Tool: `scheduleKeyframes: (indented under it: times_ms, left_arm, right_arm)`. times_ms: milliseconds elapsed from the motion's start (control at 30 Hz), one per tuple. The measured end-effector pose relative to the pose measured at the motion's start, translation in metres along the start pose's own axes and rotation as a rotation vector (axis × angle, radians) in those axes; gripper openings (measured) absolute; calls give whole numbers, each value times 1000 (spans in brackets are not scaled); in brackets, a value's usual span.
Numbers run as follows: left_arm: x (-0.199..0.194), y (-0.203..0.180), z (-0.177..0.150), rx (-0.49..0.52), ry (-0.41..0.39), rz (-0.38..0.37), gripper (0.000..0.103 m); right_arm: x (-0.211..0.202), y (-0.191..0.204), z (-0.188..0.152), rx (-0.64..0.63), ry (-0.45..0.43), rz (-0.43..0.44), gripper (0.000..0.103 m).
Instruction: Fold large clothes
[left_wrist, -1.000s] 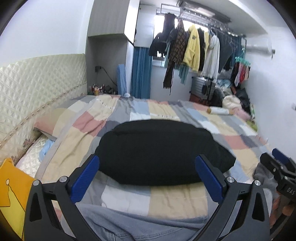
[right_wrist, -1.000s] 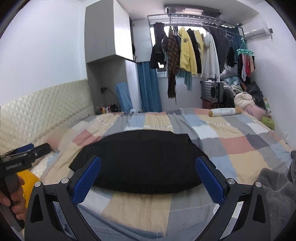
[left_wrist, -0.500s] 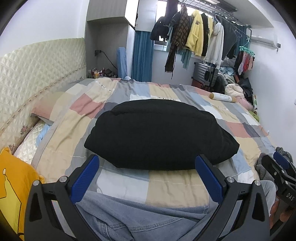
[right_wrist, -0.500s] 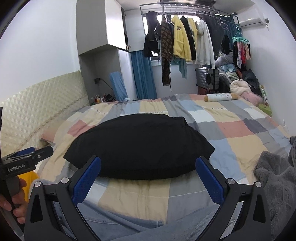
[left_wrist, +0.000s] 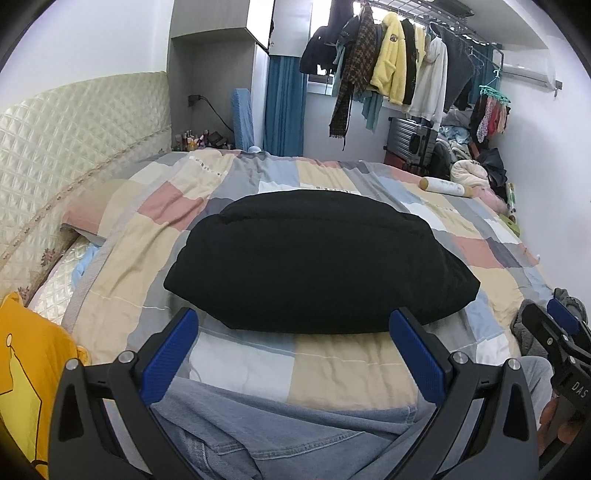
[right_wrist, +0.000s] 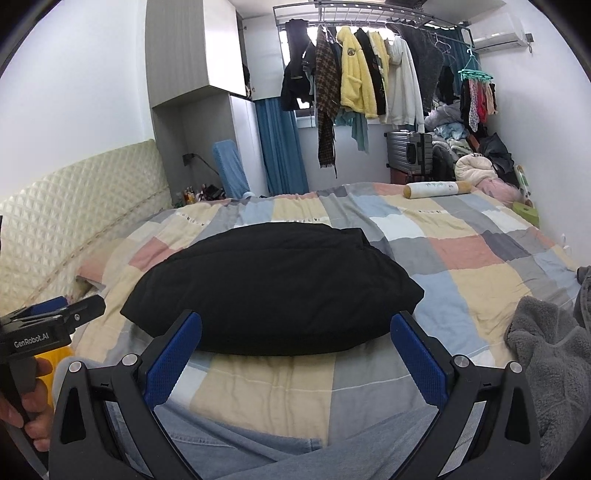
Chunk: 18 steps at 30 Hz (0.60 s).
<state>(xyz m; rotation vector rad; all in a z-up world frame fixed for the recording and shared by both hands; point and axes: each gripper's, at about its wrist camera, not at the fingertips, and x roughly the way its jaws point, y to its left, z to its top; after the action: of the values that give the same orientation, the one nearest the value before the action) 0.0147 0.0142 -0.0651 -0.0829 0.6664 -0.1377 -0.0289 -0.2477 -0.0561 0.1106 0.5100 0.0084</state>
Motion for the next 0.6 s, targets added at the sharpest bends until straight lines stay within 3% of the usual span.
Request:
scheduleKeyframes:
  times_ms: [600]
  left_arm:
    - [-2,-1,2,15,-12,35,103]
  right_arm:
    - [6,-2,2,-11,11,10,103]
